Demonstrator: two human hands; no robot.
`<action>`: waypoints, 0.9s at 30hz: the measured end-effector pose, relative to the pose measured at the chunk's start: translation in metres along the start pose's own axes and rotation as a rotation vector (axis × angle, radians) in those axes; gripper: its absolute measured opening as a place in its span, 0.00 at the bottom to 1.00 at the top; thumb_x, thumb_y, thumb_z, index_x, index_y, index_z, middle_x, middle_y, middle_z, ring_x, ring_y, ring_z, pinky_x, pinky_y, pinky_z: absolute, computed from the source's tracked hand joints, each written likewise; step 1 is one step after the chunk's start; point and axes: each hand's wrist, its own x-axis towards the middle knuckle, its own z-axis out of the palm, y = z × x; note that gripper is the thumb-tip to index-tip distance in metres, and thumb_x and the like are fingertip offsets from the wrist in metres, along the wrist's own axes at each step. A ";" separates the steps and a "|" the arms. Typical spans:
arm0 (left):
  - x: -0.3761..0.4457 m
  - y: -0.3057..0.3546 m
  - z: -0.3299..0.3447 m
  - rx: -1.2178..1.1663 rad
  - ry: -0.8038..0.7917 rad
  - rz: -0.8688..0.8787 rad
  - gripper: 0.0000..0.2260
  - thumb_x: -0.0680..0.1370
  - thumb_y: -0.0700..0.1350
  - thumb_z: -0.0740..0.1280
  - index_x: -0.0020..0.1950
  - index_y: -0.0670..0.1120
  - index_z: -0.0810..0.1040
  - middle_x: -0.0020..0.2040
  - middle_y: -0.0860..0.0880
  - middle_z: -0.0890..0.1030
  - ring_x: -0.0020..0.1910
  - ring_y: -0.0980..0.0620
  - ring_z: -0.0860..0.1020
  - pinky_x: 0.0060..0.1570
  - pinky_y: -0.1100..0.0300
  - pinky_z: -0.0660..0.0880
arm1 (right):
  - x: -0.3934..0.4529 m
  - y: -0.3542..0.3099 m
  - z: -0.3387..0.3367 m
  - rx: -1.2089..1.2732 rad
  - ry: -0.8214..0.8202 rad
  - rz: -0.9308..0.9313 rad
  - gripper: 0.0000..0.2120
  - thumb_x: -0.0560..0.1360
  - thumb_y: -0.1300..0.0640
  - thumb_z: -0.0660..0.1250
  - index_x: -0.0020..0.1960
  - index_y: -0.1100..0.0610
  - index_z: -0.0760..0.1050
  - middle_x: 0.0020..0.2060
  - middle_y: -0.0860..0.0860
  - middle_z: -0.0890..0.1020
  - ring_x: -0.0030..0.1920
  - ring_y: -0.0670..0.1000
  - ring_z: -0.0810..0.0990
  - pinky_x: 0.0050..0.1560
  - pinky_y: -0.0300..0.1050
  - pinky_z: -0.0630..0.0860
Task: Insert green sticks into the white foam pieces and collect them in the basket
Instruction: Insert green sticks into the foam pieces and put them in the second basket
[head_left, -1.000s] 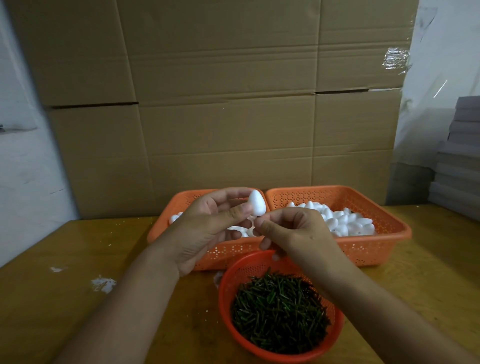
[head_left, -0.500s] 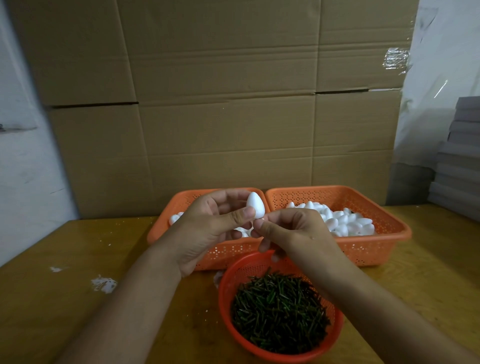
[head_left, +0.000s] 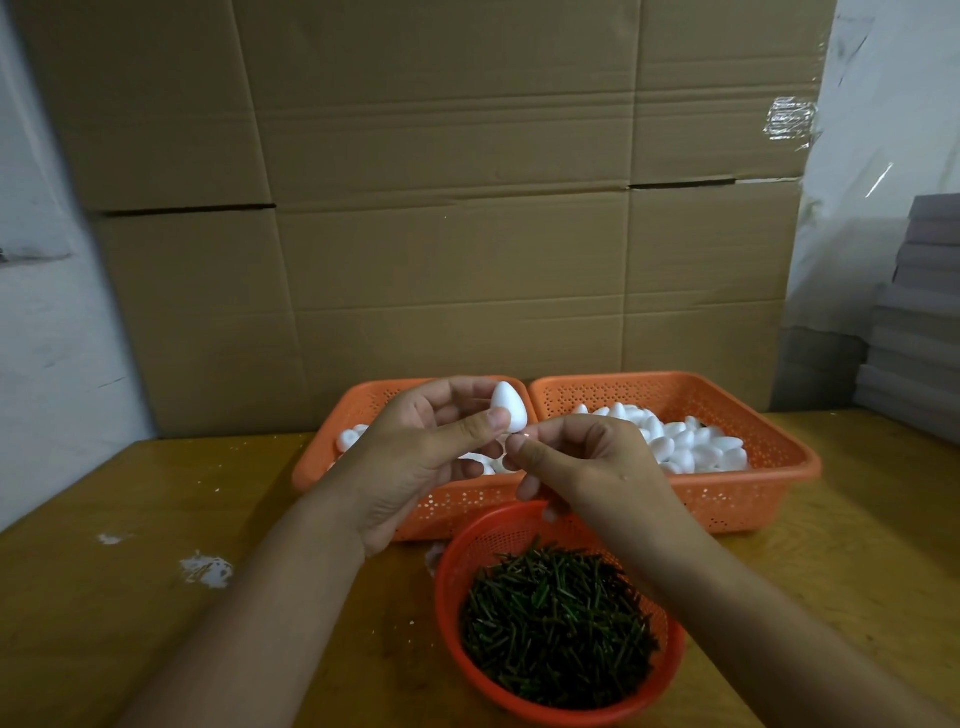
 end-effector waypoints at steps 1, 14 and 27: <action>0.000 0.000 -0.001 -0.001 0.004 0.000 0.10 0.71 0.48 0.77 0.52 0.53 0.86 0.49 0.48 0.86 0.43 0.56 0.82 0.40 0.63 0.79 | 0.000 0.000 0.000 0.004 0.003 0.004 0.06 0.77 0.57 0.71 0.42 0.57 0.83 0.28 0.51 0.82 0.26 0.42 0.77 0.29 0.34 0.73; 0.008 0.003 -0.024 -0.006 0.326 -0.096 0.09 0.79 0.42 0.69 0.59 0.49 0.80 0.48 0.50 0.86 0.40 0.56 0.82 0.36 0.63 0.77 | 0.026 0.018 -0.051 -0.379 0.102 0.125 0.13 0.78 0.58 0.67 0.37 0.62 0.82 0.34 0.60 0.84 0.25 0.47 0.73 0.25 0.37 0.68; 0.016 -0.017 -0.055 0.508 0.535 -0.026 0.09 0.79 0.40 0.67 0.55 0.51 0.81 0.51 0.51 0.83 0.48 0.58 0.80 0.43 0.63 0.73 | 0.040 0.034 -0.088 -0.444 0.356 0.111 0.13 0.79 0.59 0.62 0.38 0.53 0.79 0.36 0.50 0.85 0.36 0.53 0.82 0.36 0.47 0.77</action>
